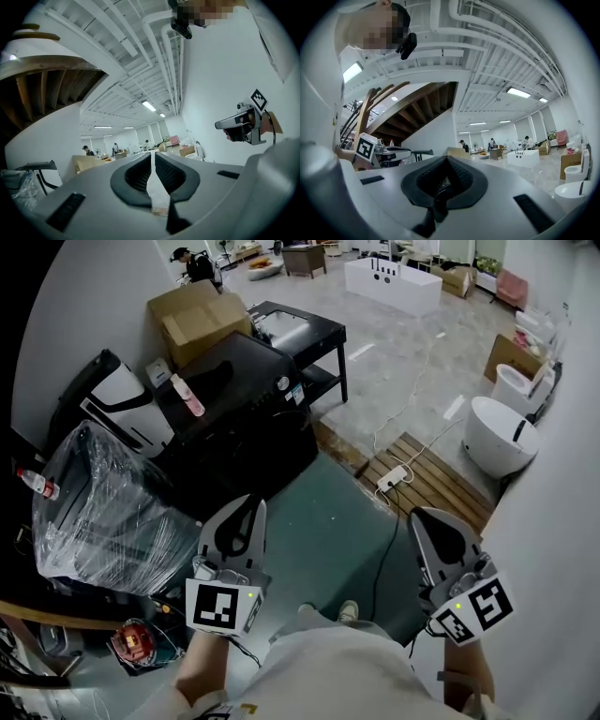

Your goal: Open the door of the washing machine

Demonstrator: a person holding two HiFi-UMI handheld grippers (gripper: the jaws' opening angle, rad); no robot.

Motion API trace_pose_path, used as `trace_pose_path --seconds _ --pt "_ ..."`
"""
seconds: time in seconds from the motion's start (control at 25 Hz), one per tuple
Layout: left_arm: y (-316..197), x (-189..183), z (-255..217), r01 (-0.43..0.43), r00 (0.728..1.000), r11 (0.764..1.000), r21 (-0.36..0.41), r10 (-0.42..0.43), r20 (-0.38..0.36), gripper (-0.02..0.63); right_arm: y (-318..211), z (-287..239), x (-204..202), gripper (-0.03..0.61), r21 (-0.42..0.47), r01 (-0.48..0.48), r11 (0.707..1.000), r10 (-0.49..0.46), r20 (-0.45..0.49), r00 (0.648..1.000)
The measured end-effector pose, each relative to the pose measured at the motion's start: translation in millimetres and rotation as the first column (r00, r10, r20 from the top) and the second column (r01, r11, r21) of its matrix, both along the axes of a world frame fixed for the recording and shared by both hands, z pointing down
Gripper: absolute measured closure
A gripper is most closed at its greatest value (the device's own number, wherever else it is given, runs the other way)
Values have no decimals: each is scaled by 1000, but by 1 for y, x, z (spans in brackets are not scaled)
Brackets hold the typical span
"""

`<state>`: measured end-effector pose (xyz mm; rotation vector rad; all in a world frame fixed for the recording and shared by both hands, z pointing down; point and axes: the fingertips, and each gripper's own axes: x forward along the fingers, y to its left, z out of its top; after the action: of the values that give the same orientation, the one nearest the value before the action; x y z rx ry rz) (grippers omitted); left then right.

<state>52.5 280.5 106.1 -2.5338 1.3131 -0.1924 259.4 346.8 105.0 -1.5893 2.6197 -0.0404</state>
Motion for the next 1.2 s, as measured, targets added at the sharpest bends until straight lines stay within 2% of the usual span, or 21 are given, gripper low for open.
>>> trace_pose_path --seconds 0.28,0.44,0.52,0.56,0.6,0.64,0.68,1.0,1.2 --pt "-11 -5 11 38 999 999 -30 -37 6 572 -16 12 1 555 -36 32 999 -32 3 999" --pt "-31 -21 21 138 990 988 -64 -137 19 572 -25 23 -7 555 -71 68 995 -68 -2 998" --pt "-43 -27 25 160 987 984 -72 -159 24 571 -35 28 -11 555 -85 82 993 -83 -6 997" --pt "-50 -30 26 167 986 983 -73 -166 23 564 -41 31 -13 555 -91 88 992 -89 -4 996" --pt "-56 -32 28 177 984 982 -74 -175 25 512 -47 33 -15 555 -97 94 991 -94 0 996" --pt "-62 -34 30 188 982 979 -76 -186 31 423 -52 36 -16 555 -106 99 989 -99 2 995" --pt "-67 -35 34 198 980 977 -80 -195 35 398 -57 40 -16 555 -117 103 988 -103 3 995" --pt "-115 -35 54 183 983 979 -93 -182 22 391 -110 62 -15 555 -166 108 980 -107 15 994" --pt "-160 -46 70 192 981 972 -134 -192 15 391 -164 69 -30 555 -187 127 974 -131 -5 991"
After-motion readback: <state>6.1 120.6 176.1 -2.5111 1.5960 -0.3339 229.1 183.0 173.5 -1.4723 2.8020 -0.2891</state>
